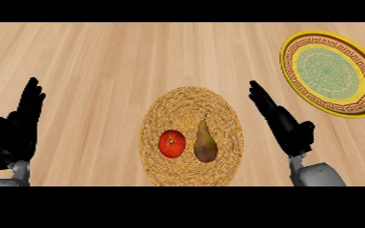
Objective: Pick the tomato from the placemat and place it in the plate
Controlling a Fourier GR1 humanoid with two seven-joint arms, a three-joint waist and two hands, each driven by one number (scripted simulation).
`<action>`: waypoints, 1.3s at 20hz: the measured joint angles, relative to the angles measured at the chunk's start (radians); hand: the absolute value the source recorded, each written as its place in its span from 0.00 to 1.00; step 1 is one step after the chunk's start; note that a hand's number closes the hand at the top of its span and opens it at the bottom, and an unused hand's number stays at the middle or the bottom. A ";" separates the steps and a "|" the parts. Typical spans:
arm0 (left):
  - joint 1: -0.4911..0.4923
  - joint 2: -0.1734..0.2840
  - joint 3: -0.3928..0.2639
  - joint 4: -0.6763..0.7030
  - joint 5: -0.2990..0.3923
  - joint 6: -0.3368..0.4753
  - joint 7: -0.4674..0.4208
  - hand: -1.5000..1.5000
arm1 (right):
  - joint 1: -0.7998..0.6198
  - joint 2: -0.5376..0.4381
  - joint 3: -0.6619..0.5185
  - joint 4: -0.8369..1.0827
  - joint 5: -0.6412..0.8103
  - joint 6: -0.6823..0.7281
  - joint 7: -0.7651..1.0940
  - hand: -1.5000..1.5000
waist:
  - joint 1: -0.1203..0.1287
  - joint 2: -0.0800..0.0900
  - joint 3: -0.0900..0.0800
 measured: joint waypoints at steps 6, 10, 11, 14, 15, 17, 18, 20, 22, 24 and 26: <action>0.034 -0.083 -0.072 0.050 0.048 -0.059 0.054 0.50 | -0.072 0.029 -0.084 -0.173 0.099 -0.235 0.055 1.00 | -0.021 -0.014 -0.009; 0.049 -0.135 -0.105 0.052 0.089 -0.091 0.073 0.50 | -0.045 -0.051 -0.143 -0.172 0.301 -0.421 0.118 0.00 | -0.056 -0.020 -0.018; 0.051 -0.142 -0.109 0.049 0.098 -0.102 0.071 0.50 | -0.031 -0.035 -0.151 -0.193 0.339 -0.484 0.128 0.00 | -0.056 -0.022 -0.015; 0.056 -0.162 -0.125 0.040 0.113 -0.126 0.069 0.50 | 0.041 0.045 -0.119 -0.281 0.456 -0.649 0.139 0.00 | -0.044 -0.024 -0.010; 0.053 -0.166 -0.128 0.039 0.116 -0.131 0.074 0.50 | 0.072 0.075 -0.090 -0.319 0.497 -0.691 0.140 0.00 | -0.039 -0.023 -0.008; 0.037 -0.181 -0.136 0.052 0.115 -0.137 0.078 0.50 | 0.136 0.118 -0.022 -0.392 0.595 -0.750 0.164 0.00 | -0.029 -0.021 -0.007; 0.030 -0.184 -0.137 0.056 0.115 -0.141 0.082 0.50 | 0.164 0.130 0.010 -0.426 0.650 -0.765 0.190 0.00 | -0.023 -0.020 -0.006; 0.013 -0.194 -0.140 0.069 0.112 -0.148 0.089 0.50 | 0.217 0.137 0.059 -0.497 0.755 -0.762 0.259 0.00 | -0.015 -0.019 -0.006; 0.009 -0.199 -0.143 0.065 0.107 -0.145 0.101 0.50 | 0.263 0.134 0.103 -0.548 0.844 -0.720 0.337 0.00 | -0.010 -0.018 -0.006; 0.018 -0.198 -0.140 0.063 0.109 -0.156 0.089 0.50 | 0.296 0.106 0.131 -0.579 0.901 -0.640 0.416 0.00 | -0.005 -0.017 -0.006; 0.016 -0.197 -0.144 0.063 0.105 -0.163 0.086 0.50 | 0.308 0.092 0.170 -0.597 0.950 -0.550 0.500 0.00 | 0.001 -0.016 -0.007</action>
